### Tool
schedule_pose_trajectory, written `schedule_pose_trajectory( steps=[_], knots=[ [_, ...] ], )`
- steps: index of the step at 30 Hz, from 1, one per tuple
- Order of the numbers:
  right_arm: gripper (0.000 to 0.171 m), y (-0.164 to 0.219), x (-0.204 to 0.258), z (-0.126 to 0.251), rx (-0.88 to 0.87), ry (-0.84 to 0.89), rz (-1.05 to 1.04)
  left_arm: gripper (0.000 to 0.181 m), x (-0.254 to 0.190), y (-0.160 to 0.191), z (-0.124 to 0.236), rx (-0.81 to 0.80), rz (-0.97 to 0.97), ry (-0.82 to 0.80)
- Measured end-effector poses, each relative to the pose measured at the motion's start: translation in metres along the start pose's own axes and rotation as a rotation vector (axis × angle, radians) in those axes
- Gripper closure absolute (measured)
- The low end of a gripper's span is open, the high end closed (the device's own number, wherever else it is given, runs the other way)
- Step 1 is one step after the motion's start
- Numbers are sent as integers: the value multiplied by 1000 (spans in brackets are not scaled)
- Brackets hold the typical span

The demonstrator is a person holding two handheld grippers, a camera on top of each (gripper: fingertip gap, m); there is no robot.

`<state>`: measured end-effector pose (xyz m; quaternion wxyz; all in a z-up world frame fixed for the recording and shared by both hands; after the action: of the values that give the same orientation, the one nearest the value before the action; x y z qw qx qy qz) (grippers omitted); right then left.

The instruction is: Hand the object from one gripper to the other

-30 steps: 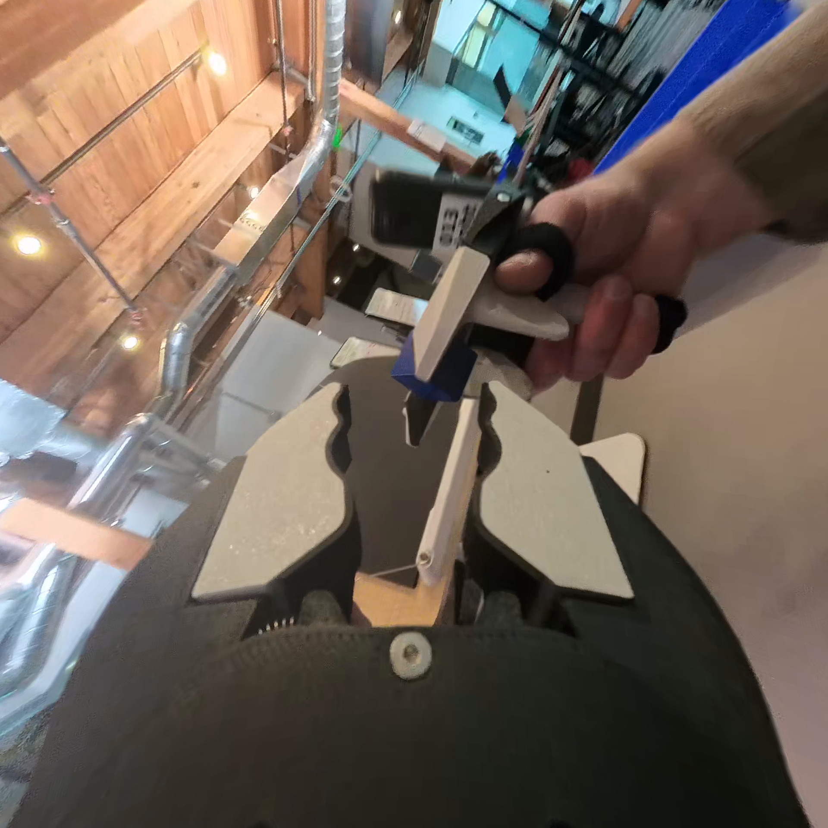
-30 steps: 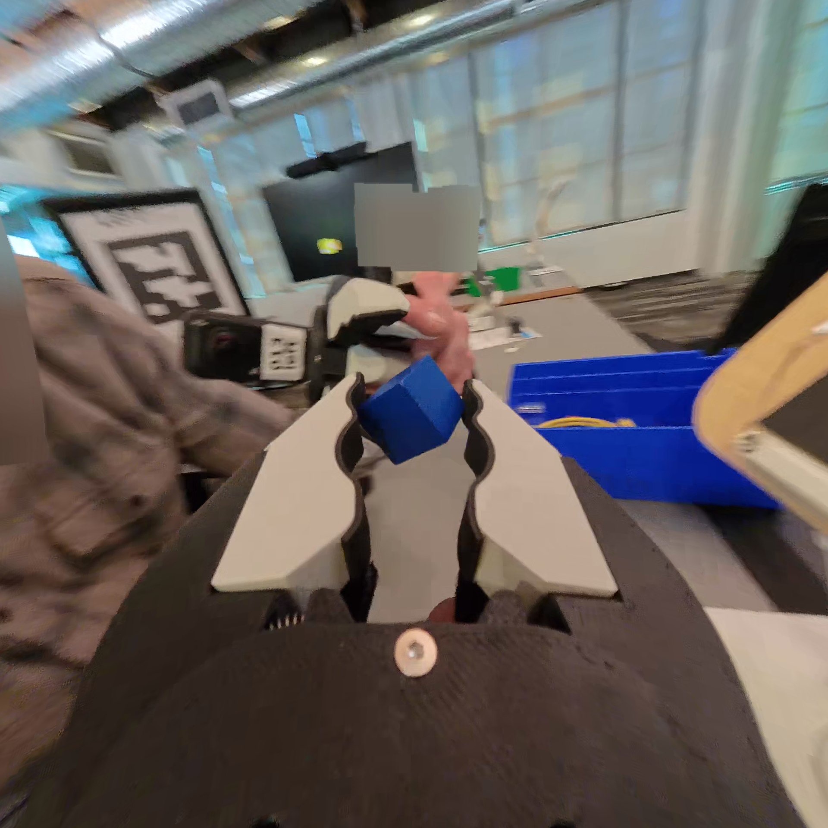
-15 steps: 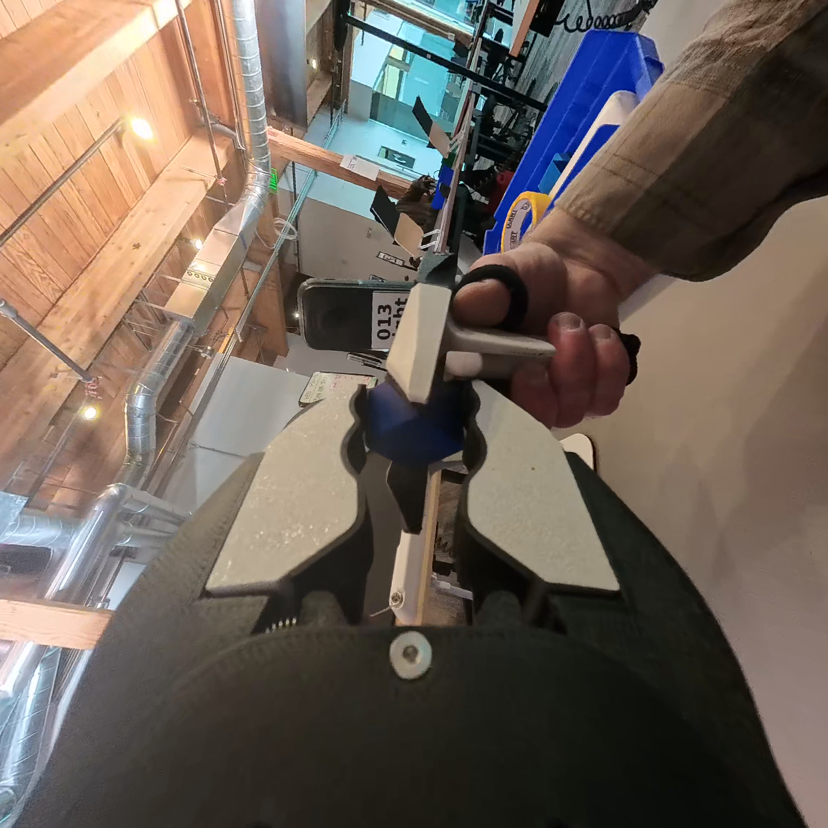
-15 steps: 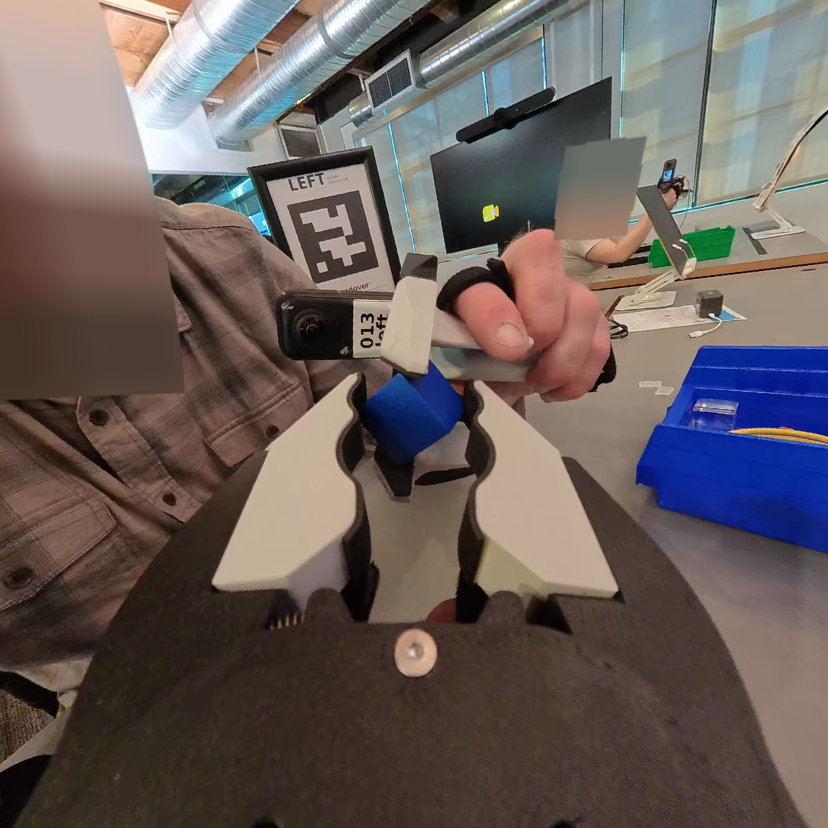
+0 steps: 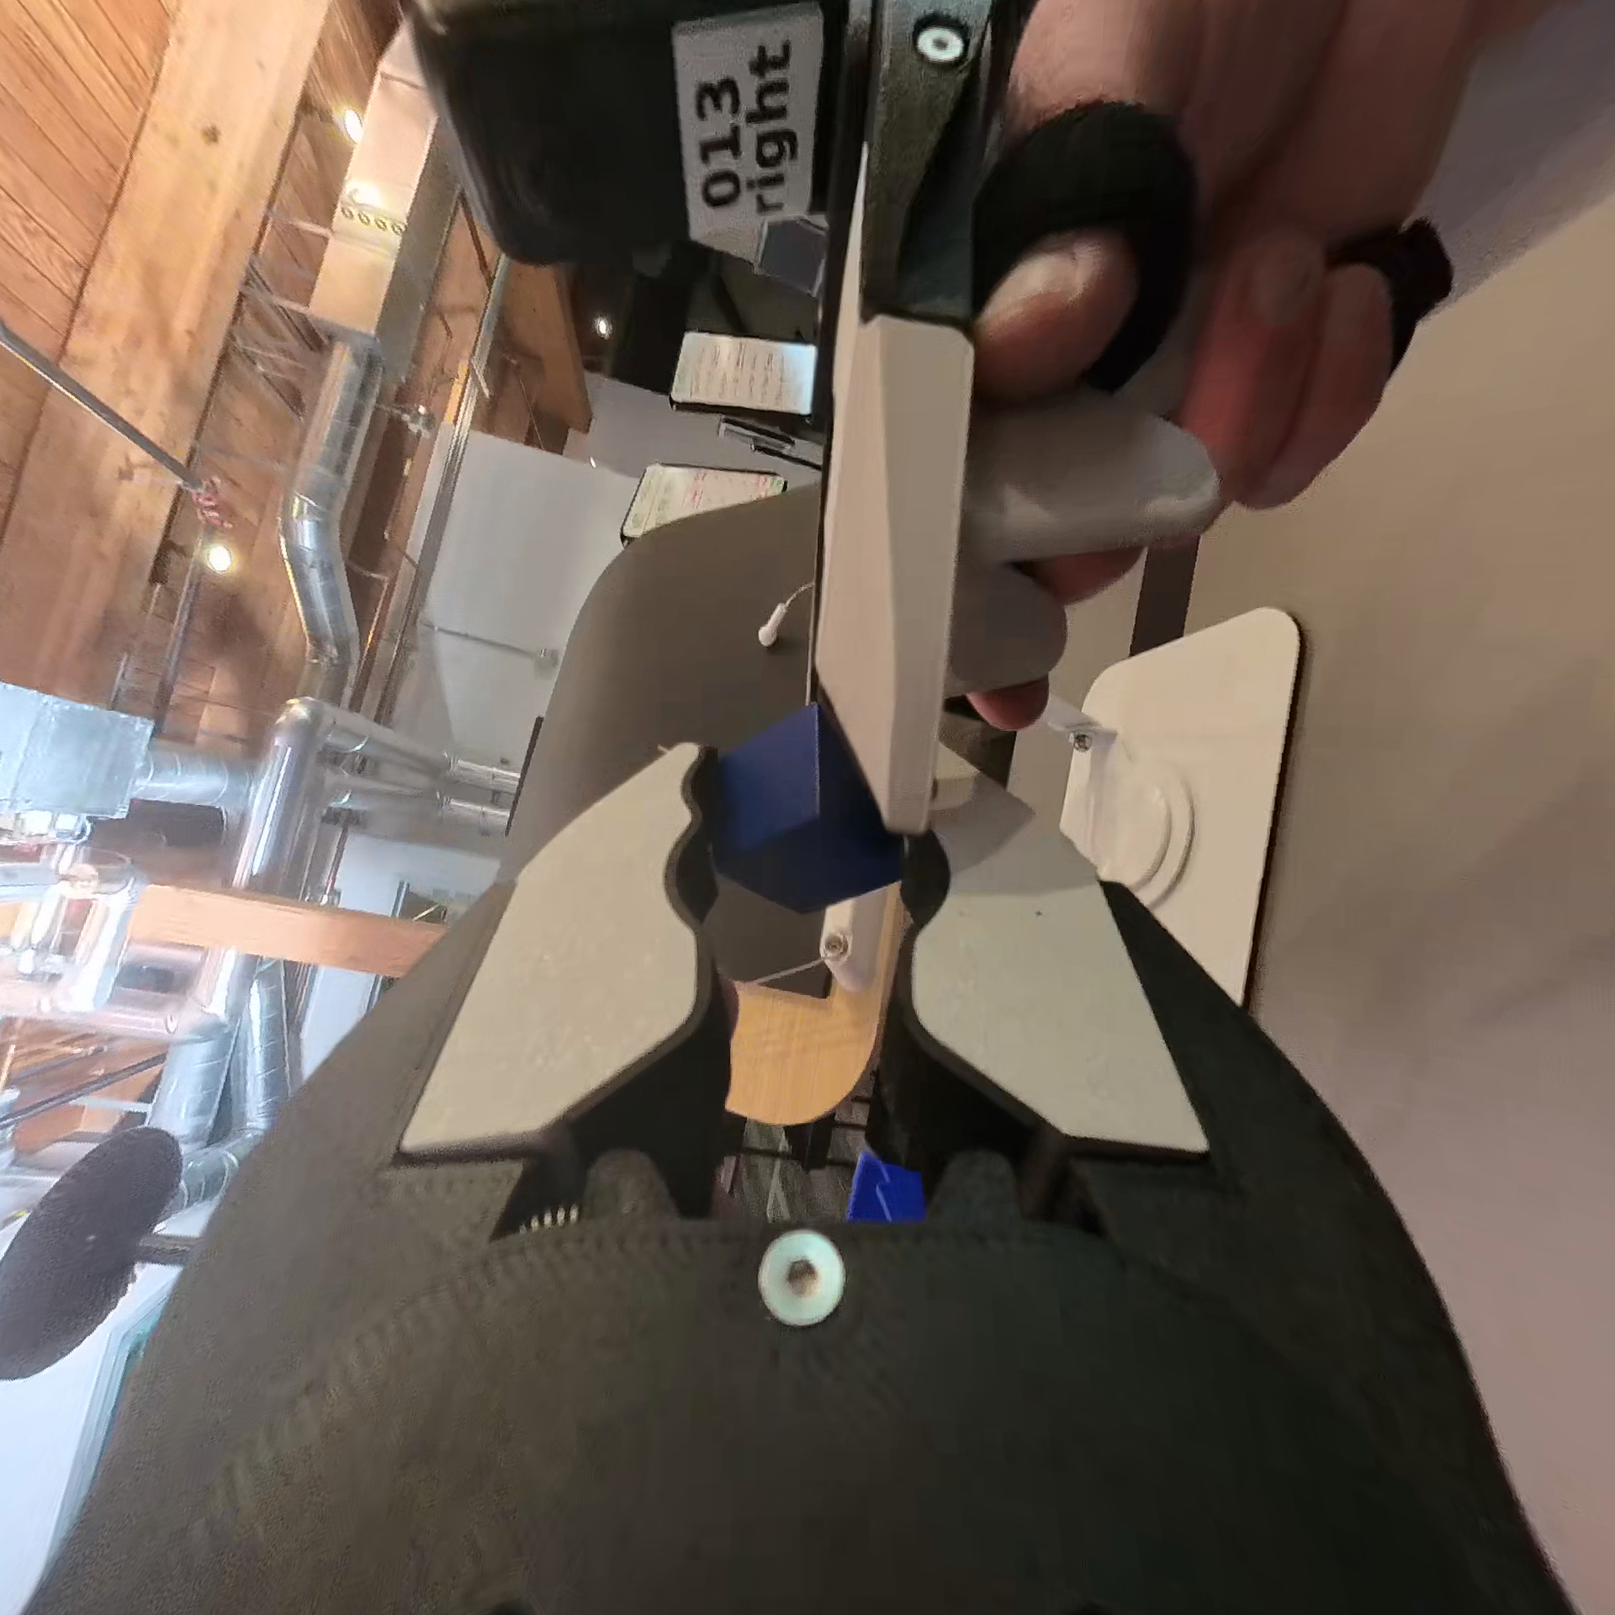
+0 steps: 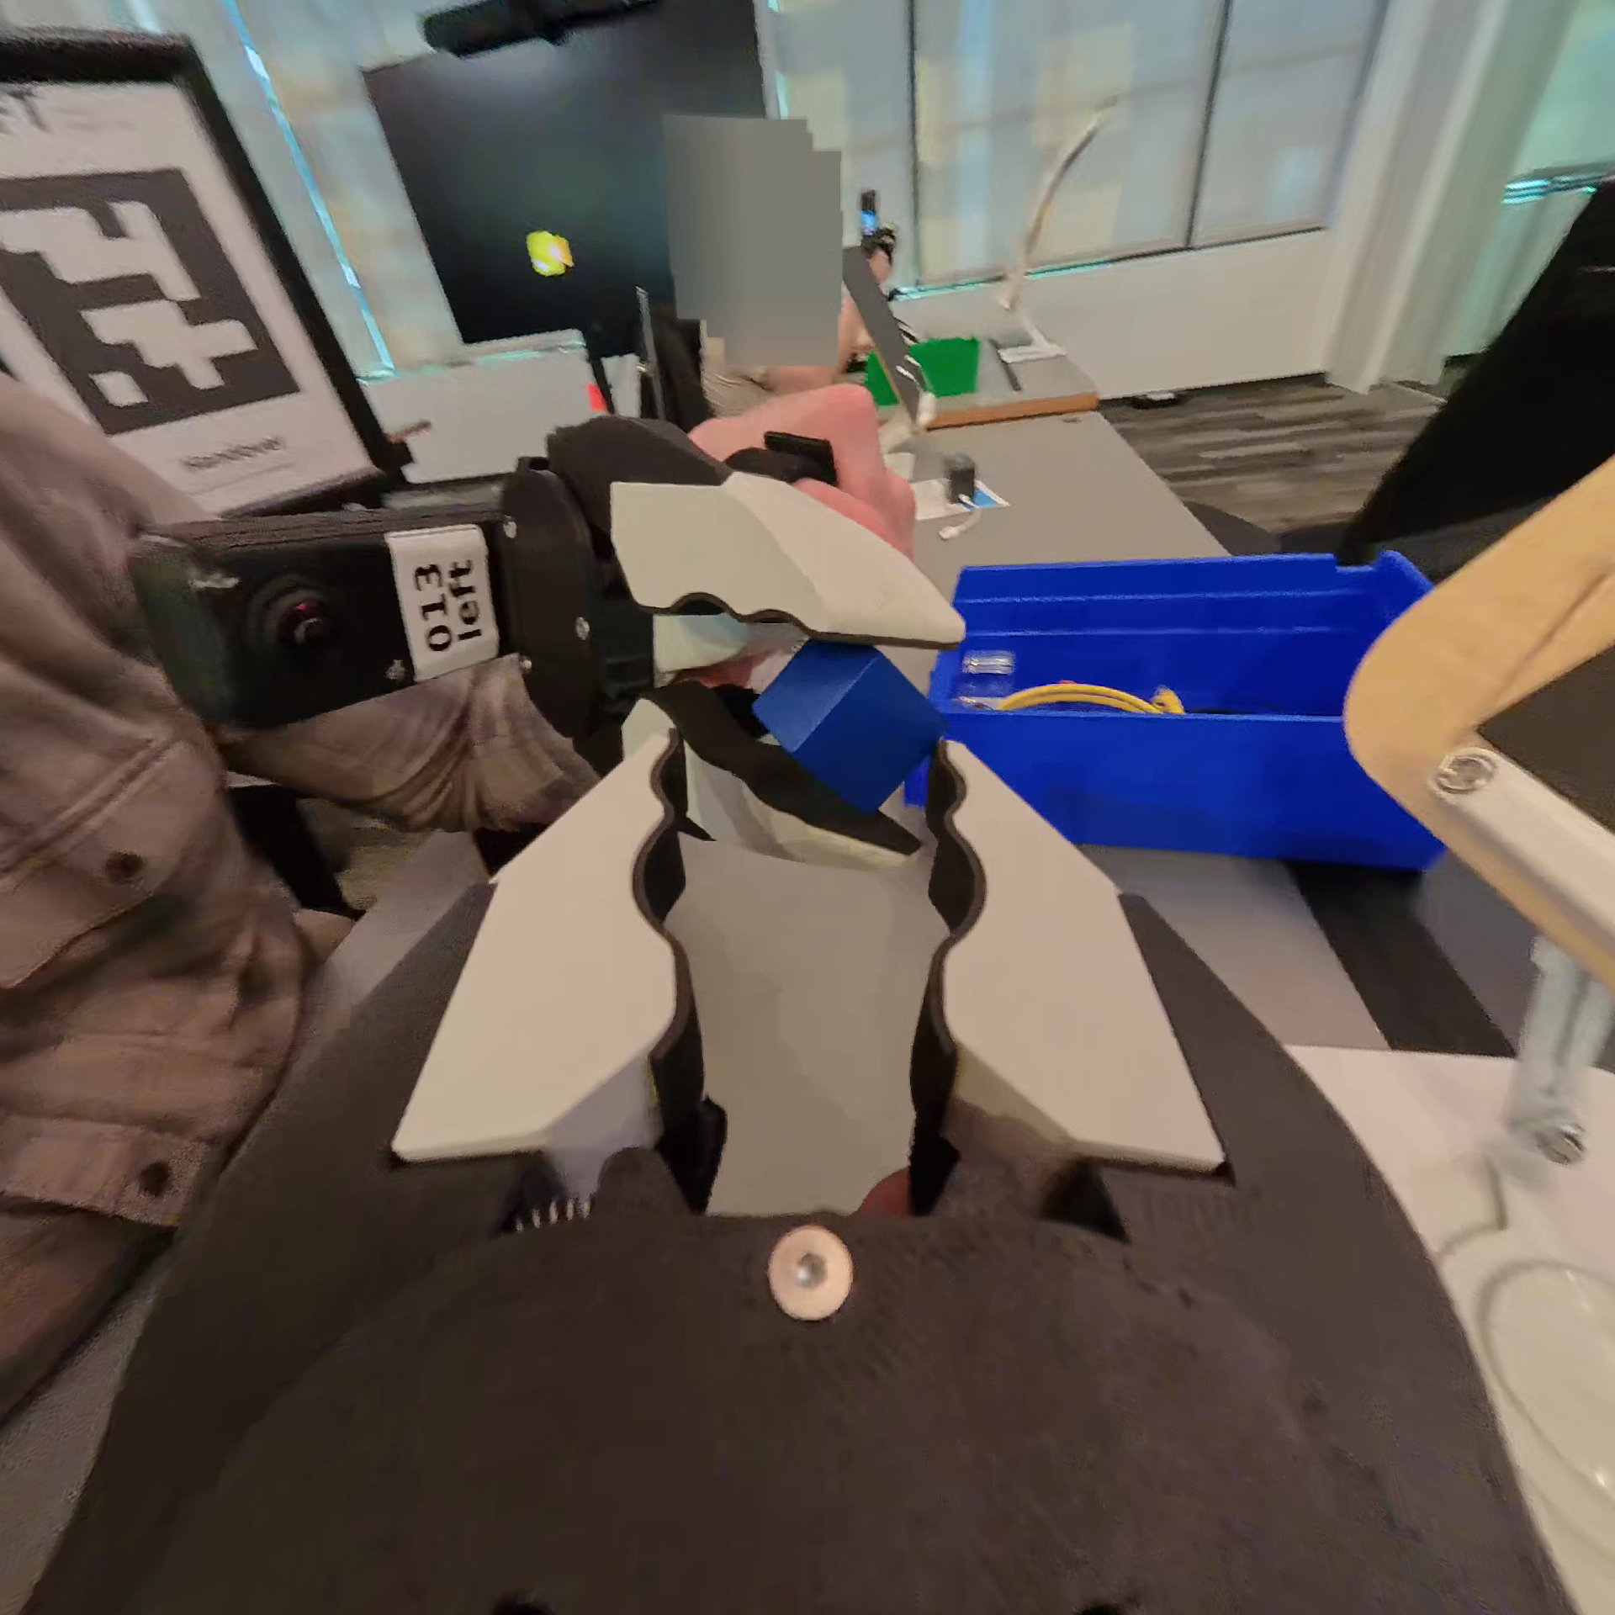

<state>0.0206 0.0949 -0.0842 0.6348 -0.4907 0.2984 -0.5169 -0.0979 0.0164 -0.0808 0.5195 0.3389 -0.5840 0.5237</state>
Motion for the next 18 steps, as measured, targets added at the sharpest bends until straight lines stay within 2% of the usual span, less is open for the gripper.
schedule_pose_trajectory(
  steps=[3,12,16,18],
  knots=[
    [131,1,-4,-3,-27,-2,-29,142,-2,-1,2,-14,-29,-3],
    [132,4,-3,-1,-130,-174,-67,142,0,-6,9,-100,-10,17],
    [119,6,0,-4,-144,-245,-68,141,-2,-8,11,-137,-19,36],
    [134,7,1,-5,-141,-256,-59,142,-2,-9,13,-156,-21,40]
  ],
)
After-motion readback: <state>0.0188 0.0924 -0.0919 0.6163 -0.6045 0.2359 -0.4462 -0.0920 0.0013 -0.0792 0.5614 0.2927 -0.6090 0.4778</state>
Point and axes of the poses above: each gripper's, where its closed fingertips meet, z back along the fingers, y out of its underside, x = y × z across the jaws, the point moved 10 cm from there along z, back along the fingers, and after that the axes turned 14 degrees about x, right-handed, at the moved point
